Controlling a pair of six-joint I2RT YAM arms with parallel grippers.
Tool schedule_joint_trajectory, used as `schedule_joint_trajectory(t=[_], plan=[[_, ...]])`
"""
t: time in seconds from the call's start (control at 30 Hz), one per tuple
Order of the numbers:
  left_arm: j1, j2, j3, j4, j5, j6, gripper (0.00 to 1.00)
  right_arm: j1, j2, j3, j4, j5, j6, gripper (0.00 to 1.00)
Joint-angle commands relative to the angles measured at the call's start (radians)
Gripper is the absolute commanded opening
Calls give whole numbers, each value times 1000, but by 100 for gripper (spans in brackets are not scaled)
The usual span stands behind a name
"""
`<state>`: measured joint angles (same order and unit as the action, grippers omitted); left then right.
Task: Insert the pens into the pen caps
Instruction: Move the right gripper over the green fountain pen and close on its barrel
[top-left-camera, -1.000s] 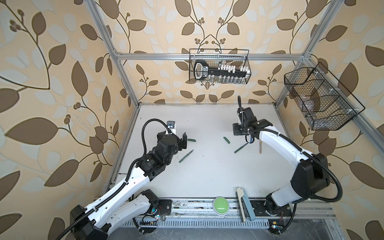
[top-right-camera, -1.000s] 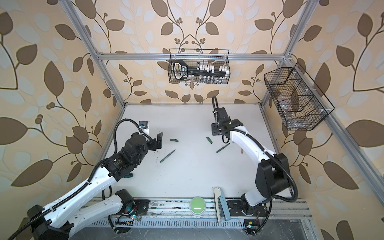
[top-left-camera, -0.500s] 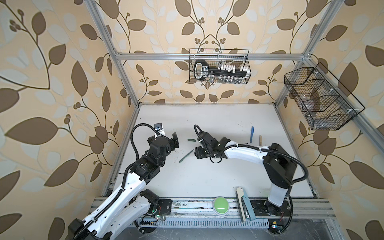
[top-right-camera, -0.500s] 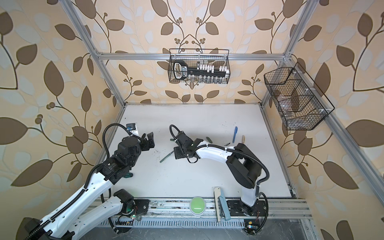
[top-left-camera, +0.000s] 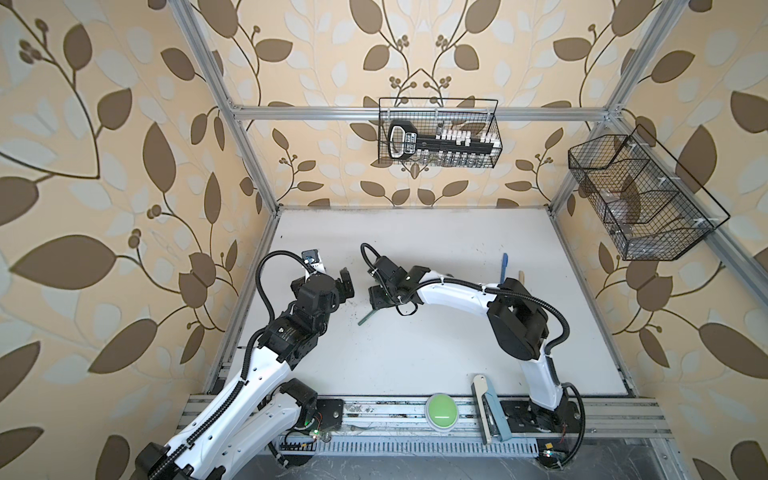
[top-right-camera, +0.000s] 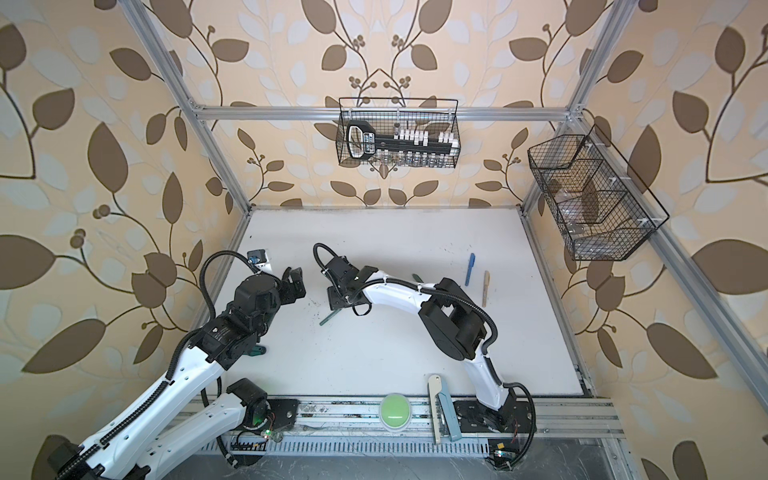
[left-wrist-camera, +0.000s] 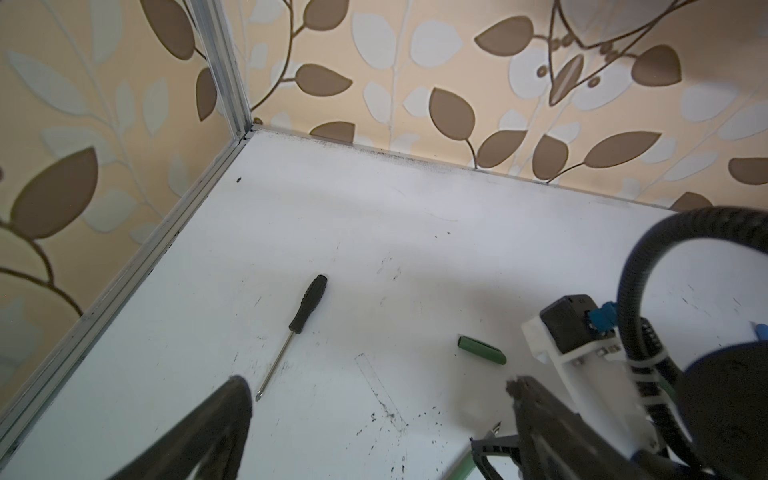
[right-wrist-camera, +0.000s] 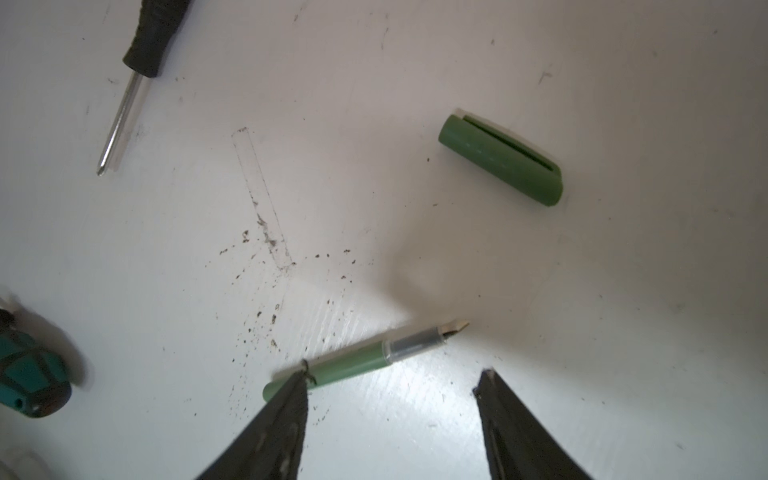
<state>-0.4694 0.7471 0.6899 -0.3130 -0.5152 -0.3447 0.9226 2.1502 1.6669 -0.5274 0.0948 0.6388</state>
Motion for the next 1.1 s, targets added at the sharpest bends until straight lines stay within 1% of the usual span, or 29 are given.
schedule_joint_trajectory(t=[0.0, 0.07, 0.13, 0.27, 0.43, 0.6, 0.73, 0.9, 1.07], plan=[[9, -53, 28, -20, -70, -32, 99, 13, 55, 58, -131, 51, -22, 66], [12, -75, 32, -31, -74, -33, 99, 13, 72, 75, -136, 57, -23, 66], [21, -87, 39, -35, -56, -32, 99, 14, 99, 112, -162, 60, -25, 66], [38, -79, 45, -41, -19, -36, 99, 20, 144, 171, -192, 59, -22, 66], [54, -58, 42, -40, 42, -44, 99, 16, 163, 186, -185, 55, -12, 66], [55, -31, 51, -40, 71, -45, 99, 24, 216, 262, -280, 90, -32, 66], [57, -25, 54, -40, 80, -44, 99, 30, 211, 252, -293, 94, -45, 63], [58, -1, 62, -43, 89, -43, 99, 29, 196, 217, -307, 90, -58, 54], [61, 14, 77, -51, 105, -48, 99, 13, 154, 152, -277, 89, -72, 50]])
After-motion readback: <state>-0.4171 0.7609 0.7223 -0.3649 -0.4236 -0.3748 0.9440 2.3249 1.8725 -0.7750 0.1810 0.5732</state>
